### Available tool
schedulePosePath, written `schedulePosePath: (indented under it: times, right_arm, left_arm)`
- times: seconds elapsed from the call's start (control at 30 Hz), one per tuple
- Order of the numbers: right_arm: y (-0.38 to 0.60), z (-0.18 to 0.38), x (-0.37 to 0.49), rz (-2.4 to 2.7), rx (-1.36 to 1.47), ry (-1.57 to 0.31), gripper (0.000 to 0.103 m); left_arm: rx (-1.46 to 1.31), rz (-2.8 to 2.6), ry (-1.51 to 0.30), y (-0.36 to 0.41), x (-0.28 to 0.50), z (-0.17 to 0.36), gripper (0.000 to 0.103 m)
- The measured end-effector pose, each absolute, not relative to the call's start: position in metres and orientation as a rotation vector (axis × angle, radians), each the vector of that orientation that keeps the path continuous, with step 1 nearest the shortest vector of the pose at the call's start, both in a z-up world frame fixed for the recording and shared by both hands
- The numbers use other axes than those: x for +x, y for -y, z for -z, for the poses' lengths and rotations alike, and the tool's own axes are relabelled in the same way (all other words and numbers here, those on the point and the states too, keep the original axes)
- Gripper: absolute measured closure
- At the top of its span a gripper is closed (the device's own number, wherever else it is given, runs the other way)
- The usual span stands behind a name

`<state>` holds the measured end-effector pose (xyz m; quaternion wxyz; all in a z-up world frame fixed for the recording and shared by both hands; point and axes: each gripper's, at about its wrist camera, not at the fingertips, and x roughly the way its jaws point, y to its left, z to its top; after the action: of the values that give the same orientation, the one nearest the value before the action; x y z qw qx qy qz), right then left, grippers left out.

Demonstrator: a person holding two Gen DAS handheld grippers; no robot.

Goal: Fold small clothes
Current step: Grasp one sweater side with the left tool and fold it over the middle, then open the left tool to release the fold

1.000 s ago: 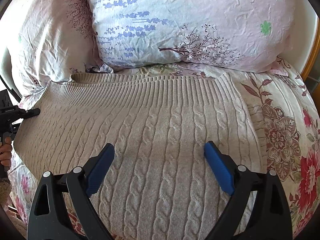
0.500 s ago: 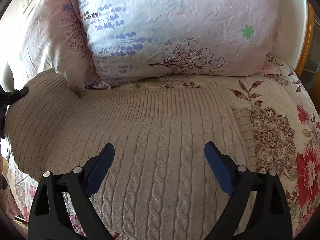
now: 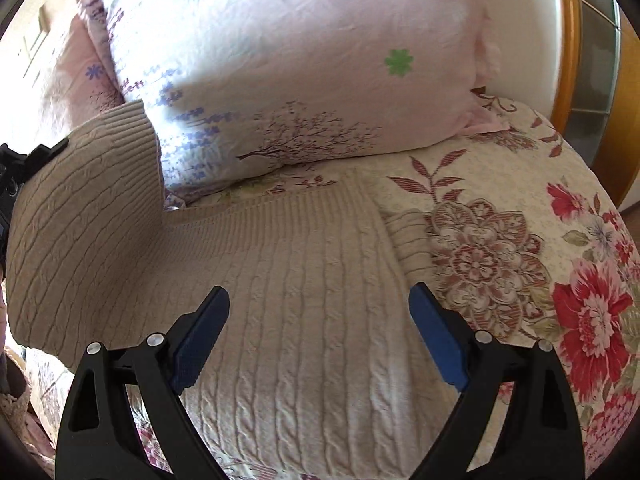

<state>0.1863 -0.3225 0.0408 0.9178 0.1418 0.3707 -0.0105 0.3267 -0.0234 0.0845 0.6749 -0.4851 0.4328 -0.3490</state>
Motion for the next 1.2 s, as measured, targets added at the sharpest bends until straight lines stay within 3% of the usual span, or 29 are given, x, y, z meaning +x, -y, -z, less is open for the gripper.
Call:
schedulePosePath:
  times: [0.47,0.67,0.7,0.77,0.83,0.87,1.07,1.2]
  right_arm:
    - [0.39,-0.024,0.153,0.174,0.43,-0.742,0.01]
    - [0.412,-0.02,0.15,0.206,0.487,-0.736,0.01]
    - [0.416,-0.021,0.149,0.209,0.5,-0.73,0.01]
    - [0.425,-0.025,0.148,0.212,0.523,-0.715,0.01]
    - [0.434,-0.029,0.146,0.188,0.568,-0.694,0.015]
    - [0.439,-0.032,0.147,0.162,0.596,-0.681,0.022]
    - [0.439,-0.04,0.179,-0.116,0.736,-0.725,0.052]
    - [0.42,-0.035,0.208,-0.142,0.678,-0.824,0.053]
  left_arm:
    - [-0.935,0.853,-1.231,0.176,0.341,-0.056,0.087]
    - [-0.865,0.875,-1.374,0.224,0.347,-0.036,0.082]
    - [-0.868,0.911,-1.407,0.232,0.347,-0.034,0.077]
    - [-0.835,0.984,-1.396,0.241,0.342,-0.045,0.052]
    - [-0.783,1.036,-1.324,0.237,0.34,-0.065,0.044]
    - [-0.769,1.047,-1.288,0.229,0.34,-0.075,0.039]
    - [-0.525,0.83,-1.082,0.148,0.33,-0.114,0.021]
    - [-0.376,0.685,-1.045,0.11,0.322,-0.117,0.017]
